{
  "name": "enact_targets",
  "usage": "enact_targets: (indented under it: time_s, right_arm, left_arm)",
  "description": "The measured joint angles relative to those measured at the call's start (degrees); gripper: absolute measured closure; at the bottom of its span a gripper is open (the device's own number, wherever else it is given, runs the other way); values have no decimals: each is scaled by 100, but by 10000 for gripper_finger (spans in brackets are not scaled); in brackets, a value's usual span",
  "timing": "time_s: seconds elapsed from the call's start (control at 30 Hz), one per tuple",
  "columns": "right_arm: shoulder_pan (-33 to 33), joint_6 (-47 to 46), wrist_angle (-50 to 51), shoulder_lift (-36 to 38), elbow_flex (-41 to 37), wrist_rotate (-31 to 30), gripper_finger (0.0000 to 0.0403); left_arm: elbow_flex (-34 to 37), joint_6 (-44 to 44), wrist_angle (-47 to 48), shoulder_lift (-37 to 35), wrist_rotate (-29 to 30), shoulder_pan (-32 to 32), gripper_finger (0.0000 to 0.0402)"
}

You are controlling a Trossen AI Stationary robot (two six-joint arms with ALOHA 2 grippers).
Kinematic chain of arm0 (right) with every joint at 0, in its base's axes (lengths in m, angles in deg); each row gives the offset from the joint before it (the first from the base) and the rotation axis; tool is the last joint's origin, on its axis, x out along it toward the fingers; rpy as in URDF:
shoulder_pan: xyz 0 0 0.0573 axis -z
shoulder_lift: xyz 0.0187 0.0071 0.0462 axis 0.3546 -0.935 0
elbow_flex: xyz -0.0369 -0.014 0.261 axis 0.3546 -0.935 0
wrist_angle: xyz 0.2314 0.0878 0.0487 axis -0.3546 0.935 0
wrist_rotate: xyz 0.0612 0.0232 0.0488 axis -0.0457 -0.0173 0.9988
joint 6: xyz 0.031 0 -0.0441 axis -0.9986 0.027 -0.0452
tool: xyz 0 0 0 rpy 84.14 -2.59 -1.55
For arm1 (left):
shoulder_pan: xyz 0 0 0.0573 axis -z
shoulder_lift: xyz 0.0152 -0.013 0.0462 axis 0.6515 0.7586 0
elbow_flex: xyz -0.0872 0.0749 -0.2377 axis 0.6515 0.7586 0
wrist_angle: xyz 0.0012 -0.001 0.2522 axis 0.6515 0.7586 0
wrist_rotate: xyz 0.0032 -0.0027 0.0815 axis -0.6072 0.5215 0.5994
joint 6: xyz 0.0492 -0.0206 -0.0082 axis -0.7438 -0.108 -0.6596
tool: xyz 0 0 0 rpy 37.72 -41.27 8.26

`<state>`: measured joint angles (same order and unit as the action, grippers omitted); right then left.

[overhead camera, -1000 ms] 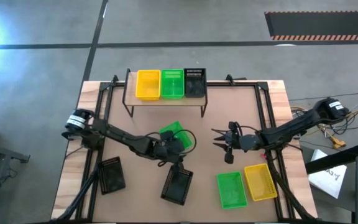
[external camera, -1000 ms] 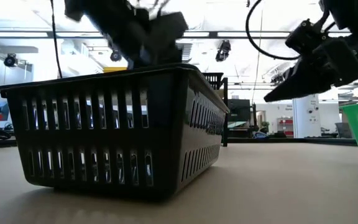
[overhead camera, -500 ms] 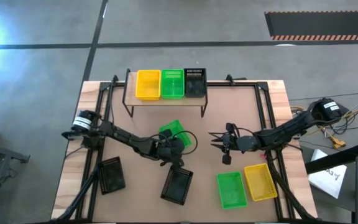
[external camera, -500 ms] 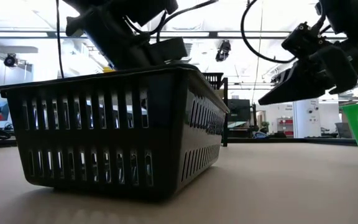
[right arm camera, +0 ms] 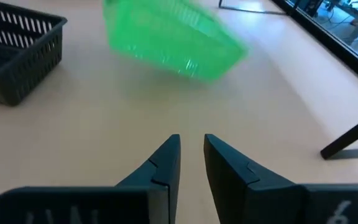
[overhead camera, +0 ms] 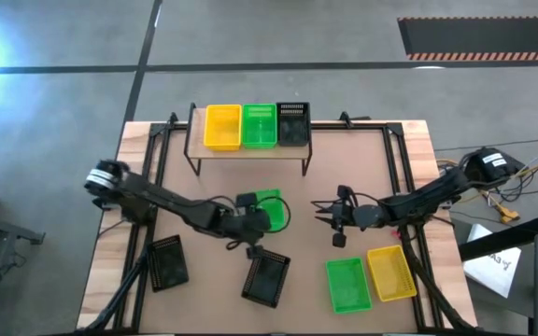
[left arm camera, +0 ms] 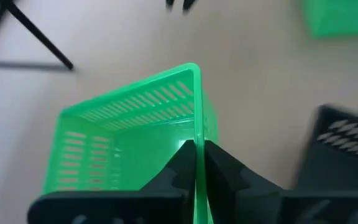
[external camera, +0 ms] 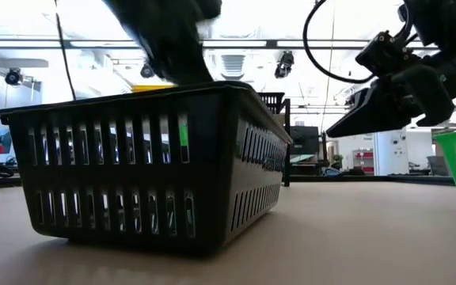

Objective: Stack baskets on shelf by color
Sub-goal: Stack the top green basket on the other green basket on the shelf

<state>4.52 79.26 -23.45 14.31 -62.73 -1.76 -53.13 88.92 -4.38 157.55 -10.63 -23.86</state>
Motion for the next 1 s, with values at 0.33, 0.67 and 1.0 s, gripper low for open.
enact_targets:
  time_s: [0.33,0.67,1.0]
  right_arm:
    - [2,229,15,87,20,-2,337]
    - [2,236,-16,94,20,-2,337]
    - [2,81,-15,91,17,-2,337]
  left_arm:
    - [13,-2518,-552,-1699,570,-215,400]
    - [24,-4907,-1001,-2080,367,-2105,400]
    - [46,-5053,-970,-1756,-881,-3340,400]
